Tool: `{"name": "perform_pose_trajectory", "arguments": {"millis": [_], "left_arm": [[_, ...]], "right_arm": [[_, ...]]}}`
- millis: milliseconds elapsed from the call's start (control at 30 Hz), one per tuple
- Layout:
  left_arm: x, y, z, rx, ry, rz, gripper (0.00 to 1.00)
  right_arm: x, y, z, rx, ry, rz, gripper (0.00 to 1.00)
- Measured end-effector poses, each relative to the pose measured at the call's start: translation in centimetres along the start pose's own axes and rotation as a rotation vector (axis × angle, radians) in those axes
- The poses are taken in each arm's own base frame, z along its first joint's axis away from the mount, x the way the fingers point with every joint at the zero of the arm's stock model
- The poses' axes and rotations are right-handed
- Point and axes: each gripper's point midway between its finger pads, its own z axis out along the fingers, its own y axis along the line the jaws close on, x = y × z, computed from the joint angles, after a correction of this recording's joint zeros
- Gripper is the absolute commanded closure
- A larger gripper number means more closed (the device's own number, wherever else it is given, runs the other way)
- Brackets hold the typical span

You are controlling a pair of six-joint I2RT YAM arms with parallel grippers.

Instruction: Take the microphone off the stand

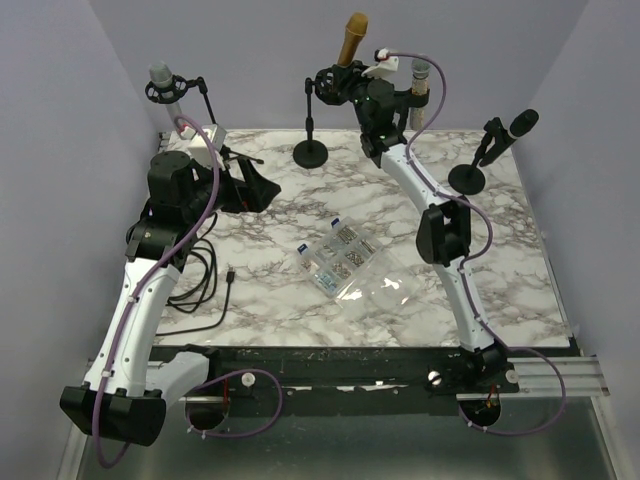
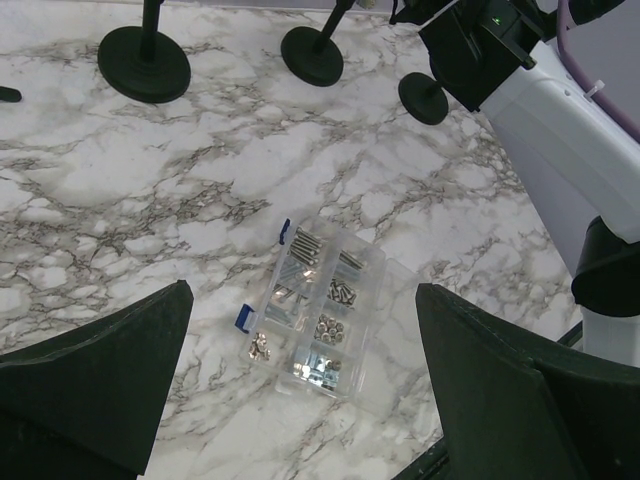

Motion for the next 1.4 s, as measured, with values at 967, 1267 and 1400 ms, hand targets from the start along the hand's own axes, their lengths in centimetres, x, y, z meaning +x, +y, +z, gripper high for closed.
{"name": "perform_pose_trajectory", "arguments": {"millis": [967, 1267, 1400], "left_arm": [[0.2, 0.1, 0.0, -0.001, 0.001, -0.003, 0.02], [0.2, 0.1, 0.1, -0.001, 0.002, -0.004, 0.02], [0.3, 0.2, 0.2, -0.003, 0.006, -0.006, 0.02]], "right_arm": [[-7.6, 3.8, -0.8, -0.022, -0.143, -0.171, 0.92], [-17.2, 8.0, -3.7, -0.063, -0.229, -0.146, 0.97], [-18.4, 8.2, -5.7, -0.055, -0.184, -0.159, 0.99]]}}
